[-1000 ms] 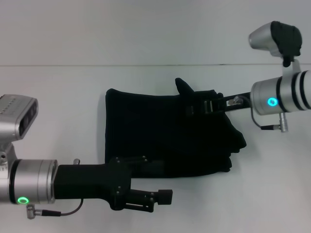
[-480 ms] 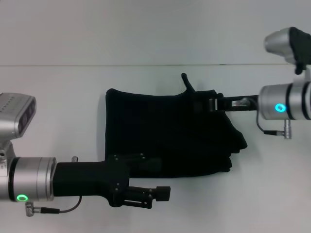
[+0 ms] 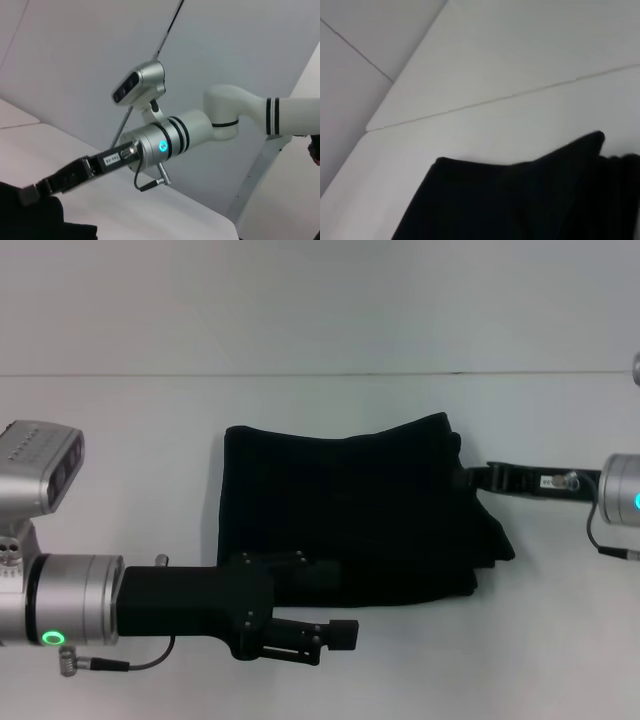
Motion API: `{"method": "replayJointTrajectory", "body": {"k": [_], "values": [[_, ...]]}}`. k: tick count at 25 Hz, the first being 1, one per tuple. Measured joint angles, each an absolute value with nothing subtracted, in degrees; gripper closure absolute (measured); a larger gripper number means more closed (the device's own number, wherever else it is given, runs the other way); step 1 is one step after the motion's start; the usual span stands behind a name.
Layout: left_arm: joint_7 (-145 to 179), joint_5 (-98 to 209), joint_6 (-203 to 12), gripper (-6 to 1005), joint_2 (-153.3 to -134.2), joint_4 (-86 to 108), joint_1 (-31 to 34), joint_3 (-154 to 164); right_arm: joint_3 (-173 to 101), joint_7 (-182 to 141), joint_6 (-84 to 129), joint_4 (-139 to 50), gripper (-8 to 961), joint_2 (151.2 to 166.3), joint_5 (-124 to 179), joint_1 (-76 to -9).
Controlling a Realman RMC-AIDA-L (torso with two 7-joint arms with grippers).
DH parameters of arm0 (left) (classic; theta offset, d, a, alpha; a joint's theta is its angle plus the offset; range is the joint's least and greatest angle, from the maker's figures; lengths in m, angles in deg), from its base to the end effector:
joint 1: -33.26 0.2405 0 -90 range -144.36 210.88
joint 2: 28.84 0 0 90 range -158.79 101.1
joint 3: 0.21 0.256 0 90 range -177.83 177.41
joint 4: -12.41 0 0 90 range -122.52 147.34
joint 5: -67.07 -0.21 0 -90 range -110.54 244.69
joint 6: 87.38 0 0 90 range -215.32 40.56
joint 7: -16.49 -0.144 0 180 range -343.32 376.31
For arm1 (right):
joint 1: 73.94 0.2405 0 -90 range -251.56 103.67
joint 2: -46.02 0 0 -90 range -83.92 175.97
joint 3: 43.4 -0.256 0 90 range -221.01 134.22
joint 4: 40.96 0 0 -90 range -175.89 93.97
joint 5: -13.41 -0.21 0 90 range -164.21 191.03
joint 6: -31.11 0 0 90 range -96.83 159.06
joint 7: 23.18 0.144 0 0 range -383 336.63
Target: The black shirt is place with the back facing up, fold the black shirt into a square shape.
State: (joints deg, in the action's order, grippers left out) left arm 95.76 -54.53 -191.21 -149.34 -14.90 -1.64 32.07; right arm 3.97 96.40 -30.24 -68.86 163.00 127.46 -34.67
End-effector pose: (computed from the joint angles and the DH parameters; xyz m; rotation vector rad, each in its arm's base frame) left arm -0.2315 0.2944 -0.0292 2.8211 0.7058 0.9605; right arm 0.2647 0.3982 -0.0228 -2.2474 1.5093 0.5680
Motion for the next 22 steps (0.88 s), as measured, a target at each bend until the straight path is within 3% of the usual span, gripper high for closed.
{"method": "replayJointTrajectory", "body": {"k": [13,15,18,22], "values": [[95.5,-54.5,-189.2,95,-149.33,-14.8,-1.7,32.0,3.5,95.3,-29.9,-68.7,941,162.60,127.4,-36.1],[95.8,-54.5,-188.1,95,-149.29,-14.9,-1.8,31.7,2.2,94.2,-30.5,-69.2,895,162.35,127.4,-36.2],[96.7,-54.0,-186.0,96,-149.16,-15.1,-2.0,31.5,0.2,94.2,-30.7,-69.5,826,160.88,127.5,-36.5],[97.0,-53.9,-185.0,97,-149.08,-15.1,-2.1,31.4,-0.9,97.1,-30.5,-69.2,663,157.21,127.6,-36.4]]}}
